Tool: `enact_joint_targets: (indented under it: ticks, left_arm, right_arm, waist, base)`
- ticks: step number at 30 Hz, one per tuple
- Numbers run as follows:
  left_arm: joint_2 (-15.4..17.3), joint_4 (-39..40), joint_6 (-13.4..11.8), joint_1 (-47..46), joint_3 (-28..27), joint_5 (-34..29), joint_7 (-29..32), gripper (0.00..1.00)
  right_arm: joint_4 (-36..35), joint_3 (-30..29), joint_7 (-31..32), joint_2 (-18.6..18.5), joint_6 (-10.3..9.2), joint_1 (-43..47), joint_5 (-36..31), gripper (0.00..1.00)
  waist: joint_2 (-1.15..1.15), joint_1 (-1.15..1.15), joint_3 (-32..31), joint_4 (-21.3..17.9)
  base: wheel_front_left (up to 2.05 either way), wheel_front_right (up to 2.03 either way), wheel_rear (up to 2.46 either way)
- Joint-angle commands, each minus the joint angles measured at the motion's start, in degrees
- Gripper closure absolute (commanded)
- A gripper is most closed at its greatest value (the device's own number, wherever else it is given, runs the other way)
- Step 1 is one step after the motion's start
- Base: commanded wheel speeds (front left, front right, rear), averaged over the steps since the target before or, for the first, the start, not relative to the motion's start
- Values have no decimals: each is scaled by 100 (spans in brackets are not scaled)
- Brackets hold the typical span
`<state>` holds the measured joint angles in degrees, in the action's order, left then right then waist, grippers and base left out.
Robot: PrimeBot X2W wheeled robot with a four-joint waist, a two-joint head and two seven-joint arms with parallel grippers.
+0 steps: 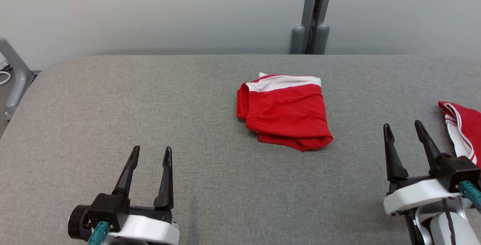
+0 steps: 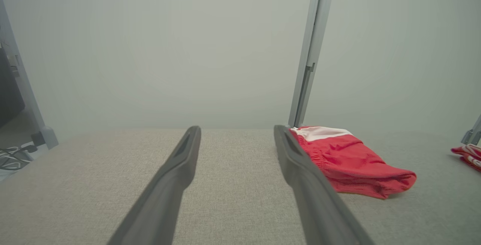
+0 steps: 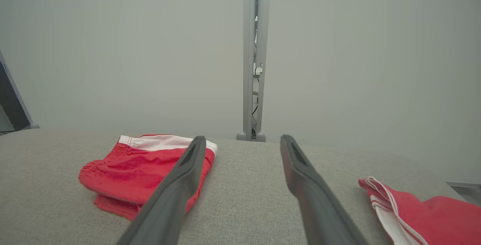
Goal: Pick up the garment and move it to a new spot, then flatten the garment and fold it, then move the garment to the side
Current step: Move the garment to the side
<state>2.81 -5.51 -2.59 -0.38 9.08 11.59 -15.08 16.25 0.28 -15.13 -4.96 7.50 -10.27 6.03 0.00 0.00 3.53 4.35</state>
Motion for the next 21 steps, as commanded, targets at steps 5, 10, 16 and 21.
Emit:
enact_joint_targets:
  ticks: [5,10,16,21]
  left_arm:
    - [22,-42,-13,-12,17,-44,-1,0]
    - [22,-67,-29,-15,17,-27,-1,0]
    - [22,-83,-36,-18,24,-7,-1,0]
    - [22,-96,-42,-5,33,1,-1,0]
  right_arm:
    - [73,30,-4,10,-1,-8,-3,0]
    - [127,53,-3,11,-1,-14,1,0]
    - [185,15,-3,0,-1,-41,8,0]
    - [228,-38,-3,-1,-1,-39,2,0]
  waist:
    - [0,0,-1,26]
    - [0,0,-13,41]
    - [0,0,-23,53]
    - [0,0,-44,64]
  base:
    - [0,0,0]
    - [0,0,0]
    - [0,0,0]
    - [0,0,0]
